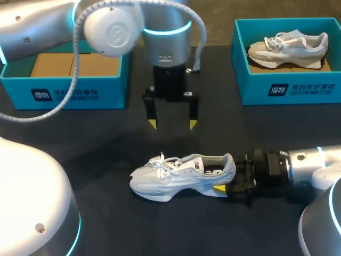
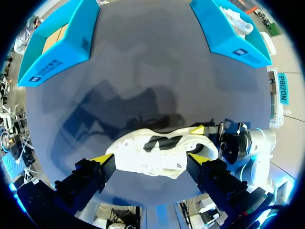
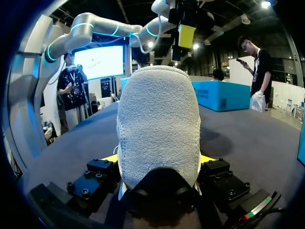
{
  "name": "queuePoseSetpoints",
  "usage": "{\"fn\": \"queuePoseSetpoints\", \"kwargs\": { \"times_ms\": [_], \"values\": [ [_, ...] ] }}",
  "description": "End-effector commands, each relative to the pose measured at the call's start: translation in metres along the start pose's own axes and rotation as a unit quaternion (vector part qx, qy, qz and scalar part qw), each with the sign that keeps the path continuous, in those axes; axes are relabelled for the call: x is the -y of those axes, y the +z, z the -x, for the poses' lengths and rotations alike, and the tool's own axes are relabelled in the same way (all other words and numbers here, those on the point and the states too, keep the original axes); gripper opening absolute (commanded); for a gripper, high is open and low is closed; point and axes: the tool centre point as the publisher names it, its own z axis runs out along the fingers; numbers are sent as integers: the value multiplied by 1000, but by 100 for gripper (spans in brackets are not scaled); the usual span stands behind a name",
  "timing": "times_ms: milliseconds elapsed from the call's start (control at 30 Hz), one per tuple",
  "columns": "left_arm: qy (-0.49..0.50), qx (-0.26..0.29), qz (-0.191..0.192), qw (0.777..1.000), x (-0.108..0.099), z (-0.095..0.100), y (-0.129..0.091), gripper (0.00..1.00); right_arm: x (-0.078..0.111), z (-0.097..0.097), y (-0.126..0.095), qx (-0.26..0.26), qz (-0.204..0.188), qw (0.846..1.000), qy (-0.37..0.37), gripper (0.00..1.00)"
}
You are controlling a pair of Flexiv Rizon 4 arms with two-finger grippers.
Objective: Take the shoe out of the shoebox, open the shoe tongue, remove and reinsert the insole, then place the shoe into the shoebox
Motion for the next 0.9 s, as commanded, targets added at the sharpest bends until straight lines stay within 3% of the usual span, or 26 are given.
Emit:
{"fn": "queuePoseSetpoints", "kwargs": {
  "times_ms": [33, 300, 367, 900],
  "values": [
    [0, 14, 1, 1000, 2, -11, 3, 100, 0, 0, 1, 1, -1, 1000, 0, 0],
    [0, 14, 1, 1000, 2, -11, 3, 100, 0, 0, 1, 1, -1, 1000, 0, 0],
    [-5, 9, 17, 1000, 2, -14, 6, 100, 0, 0, 1, 1, -1, 1000, 0, 0],
    [18, 69, 40, 997, -39, -50, 45, 100, 0, 0, 1, 1, -1, 1000, 0, 0]
  ]
}}
